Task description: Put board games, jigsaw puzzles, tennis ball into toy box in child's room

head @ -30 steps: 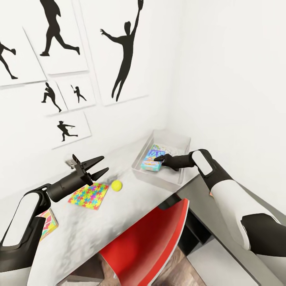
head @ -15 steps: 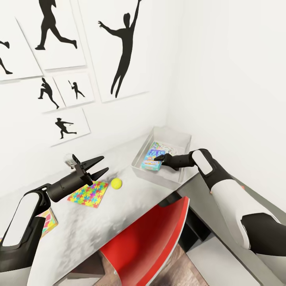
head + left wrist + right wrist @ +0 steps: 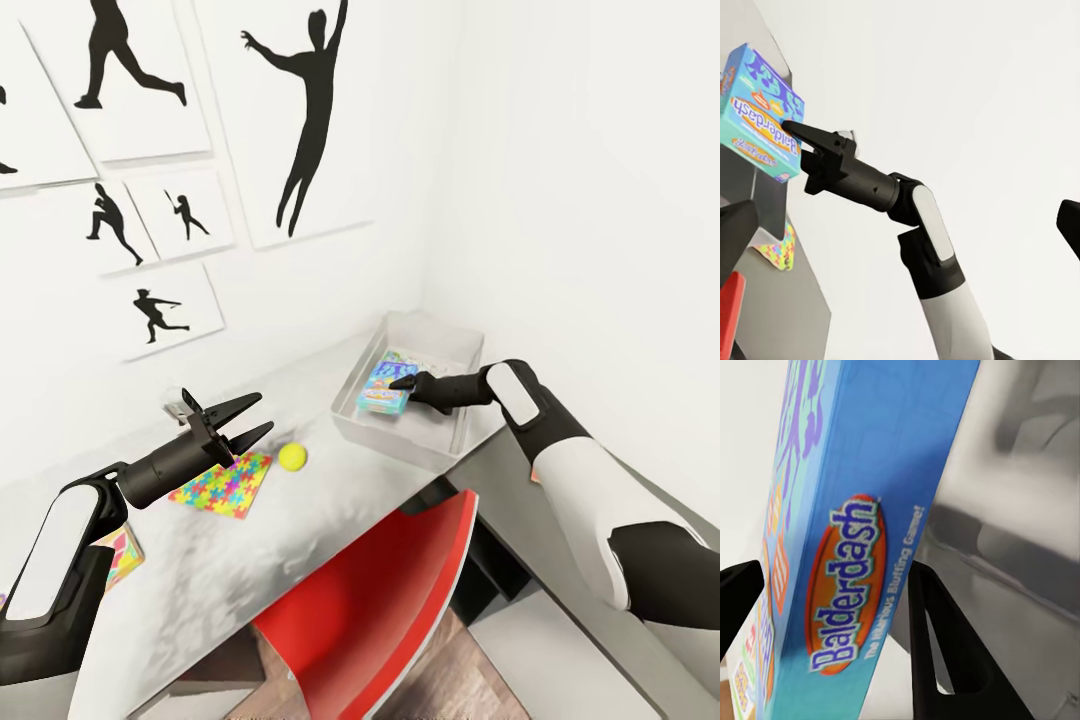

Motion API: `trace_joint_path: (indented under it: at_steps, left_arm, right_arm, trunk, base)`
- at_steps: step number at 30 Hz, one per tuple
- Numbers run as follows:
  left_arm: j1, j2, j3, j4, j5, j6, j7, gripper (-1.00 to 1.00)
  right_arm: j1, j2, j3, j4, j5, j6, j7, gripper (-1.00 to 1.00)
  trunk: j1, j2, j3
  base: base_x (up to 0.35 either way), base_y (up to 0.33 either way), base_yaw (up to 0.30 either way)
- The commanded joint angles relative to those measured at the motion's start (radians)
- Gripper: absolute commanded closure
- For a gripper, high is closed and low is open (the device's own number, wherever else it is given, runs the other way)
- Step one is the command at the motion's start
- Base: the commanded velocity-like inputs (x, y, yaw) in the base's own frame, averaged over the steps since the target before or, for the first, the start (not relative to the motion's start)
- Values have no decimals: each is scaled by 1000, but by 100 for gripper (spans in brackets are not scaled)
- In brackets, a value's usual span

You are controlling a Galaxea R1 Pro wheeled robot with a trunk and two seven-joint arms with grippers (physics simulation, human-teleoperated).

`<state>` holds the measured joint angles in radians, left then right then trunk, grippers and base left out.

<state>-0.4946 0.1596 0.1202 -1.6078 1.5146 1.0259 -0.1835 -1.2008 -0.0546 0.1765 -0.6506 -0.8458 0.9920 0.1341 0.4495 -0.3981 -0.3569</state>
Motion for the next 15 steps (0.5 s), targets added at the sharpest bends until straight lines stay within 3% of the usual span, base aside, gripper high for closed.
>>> trace_joint_path:
  at_steps: [1, 15]
  left_arm:
    - [-1, 0, 1, 0, -10, 3, -10, -100]
    - [-1, 1, 1, 0, -9, 3, -11, -100]
  right_arm:
    - [-3, -1, 3, 0, 8, 1, 13, 100]
    - [-12, -1, 4, 1, 8, 1, 13, 100]
  trunk:
    - [0, -2, -3]
    - [0, -2, -26]
  base:
    - [0, 0, 0]
    - [0, 0, 0]
